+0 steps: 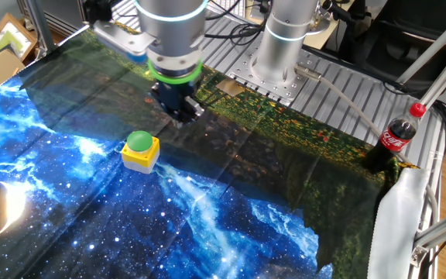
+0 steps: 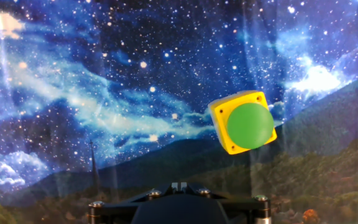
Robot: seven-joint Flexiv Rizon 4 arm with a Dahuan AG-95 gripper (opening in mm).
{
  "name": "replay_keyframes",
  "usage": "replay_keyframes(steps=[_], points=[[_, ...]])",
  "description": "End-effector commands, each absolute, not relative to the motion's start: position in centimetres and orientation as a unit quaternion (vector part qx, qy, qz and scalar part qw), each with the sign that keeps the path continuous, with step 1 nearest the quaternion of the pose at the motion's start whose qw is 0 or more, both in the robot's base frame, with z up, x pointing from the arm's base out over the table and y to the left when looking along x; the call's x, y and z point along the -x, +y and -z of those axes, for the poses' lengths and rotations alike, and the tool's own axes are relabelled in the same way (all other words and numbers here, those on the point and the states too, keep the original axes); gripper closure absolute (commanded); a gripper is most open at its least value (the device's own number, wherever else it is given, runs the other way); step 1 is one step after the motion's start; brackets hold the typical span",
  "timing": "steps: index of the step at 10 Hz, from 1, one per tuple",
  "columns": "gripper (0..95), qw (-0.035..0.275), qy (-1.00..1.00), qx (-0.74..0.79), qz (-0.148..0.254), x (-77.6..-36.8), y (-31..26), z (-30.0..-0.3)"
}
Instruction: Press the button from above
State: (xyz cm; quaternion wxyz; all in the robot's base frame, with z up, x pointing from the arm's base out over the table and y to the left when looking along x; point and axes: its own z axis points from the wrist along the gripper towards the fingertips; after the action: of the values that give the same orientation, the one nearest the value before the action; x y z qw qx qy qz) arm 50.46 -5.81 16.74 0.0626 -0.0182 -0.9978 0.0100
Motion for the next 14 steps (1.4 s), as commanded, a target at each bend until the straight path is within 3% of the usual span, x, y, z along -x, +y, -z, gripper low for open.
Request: replay_keyframes(steps=[1,14], points=[[95.0,0.061,-0.998,0.013,-0.01,-50.3,-6.5,-16.7],[95.0,0.037,-0.999,-0.037,-0.007,-51.0,-11.8,-14.6]])
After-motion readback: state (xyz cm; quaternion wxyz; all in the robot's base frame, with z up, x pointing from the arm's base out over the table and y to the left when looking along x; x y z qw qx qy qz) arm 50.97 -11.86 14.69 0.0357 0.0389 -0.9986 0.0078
